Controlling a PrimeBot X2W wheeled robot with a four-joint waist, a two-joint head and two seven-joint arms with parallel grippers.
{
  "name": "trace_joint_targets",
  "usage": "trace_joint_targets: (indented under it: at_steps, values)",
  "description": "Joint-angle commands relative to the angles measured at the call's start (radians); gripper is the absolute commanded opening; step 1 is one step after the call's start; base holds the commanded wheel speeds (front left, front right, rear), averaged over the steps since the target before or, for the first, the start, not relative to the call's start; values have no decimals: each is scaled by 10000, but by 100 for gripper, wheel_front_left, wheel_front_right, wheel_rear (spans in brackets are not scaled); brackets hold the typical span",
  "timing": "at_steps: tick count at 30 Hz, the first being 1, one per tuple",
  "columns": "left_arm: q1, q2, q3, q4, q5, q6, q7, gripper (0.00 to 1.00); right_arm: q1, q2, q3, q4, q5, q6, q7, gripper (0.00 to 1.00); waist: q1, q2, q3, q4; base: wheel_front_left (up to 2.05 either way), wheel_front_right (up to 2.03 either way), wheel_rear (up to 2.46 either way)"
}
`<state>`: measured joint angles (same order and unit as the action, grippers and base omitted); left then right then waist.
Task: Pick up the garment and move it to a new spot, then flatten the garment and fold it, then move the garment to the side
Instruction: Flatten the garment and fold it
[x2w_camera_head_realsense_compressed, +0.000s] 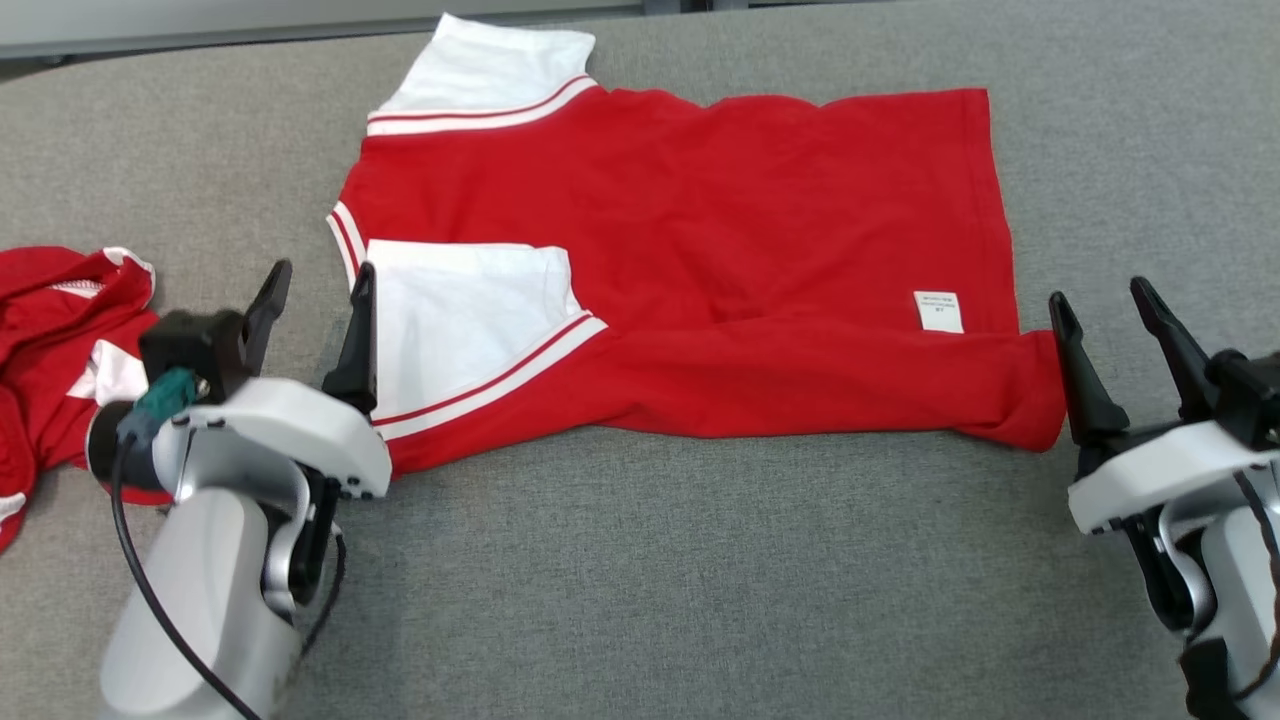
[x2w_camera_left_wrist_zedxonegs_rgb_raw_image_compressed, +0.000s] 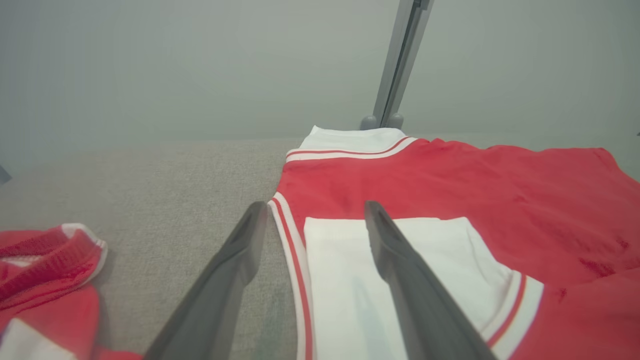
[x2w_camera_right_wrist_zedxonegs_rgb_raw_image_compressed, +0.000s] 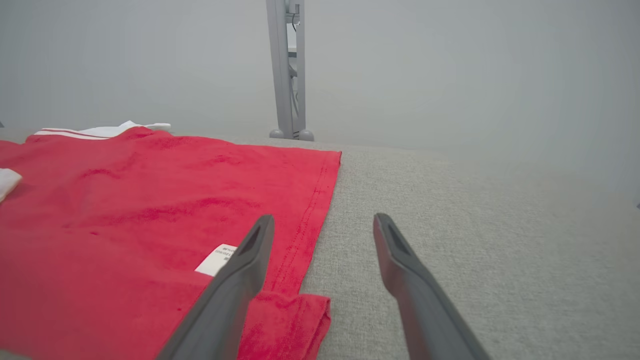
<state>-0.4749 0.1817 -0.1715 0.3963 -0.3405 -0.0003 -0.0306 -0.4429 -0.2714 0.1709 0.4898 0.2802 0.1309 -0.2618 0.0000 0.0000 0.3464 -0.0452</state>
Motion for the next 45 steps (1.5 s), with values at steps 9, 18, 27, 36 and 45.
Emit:
trace_joint_targets:
  at_steps: [9, 18, 27, 36, 45]
  values:
    - [2771, -534, 147, -2226, -933, 715, 1090, 100, 1682, 352, -997, -1018, -144, -3, -54, 100, 0, 0, -750, 68, 0, 0, 0]
    - [3968, -565, 104, -3243, -1038, 1461, 2126, 100, 1996, 479, -854, -1064, -102, -3, -54, 100, 0, 0, -821, -15, 0, 0, 0]
    - [3411, -292, 261, -1866, -1153, 1294, 1972, 86, 1682, 301, -66, -824, 126, -3, -54, 100, 0, 0, -780, -80, 0, 0, 0]
    - [2888, -313, 50, -932, -1141, 941, 1554, 0, 1678, 162, 445, -129, 810, -3, -55, 100, 0, 0, -870, -35, 0, 0, 0]
    - [2915, -173, -104, -824, -1112, 814, 1535, 0, 1057, 268, 1338, 1564, 1801, -3, -55, 100, 0, 0, -987, 114, 0, 0, 0]
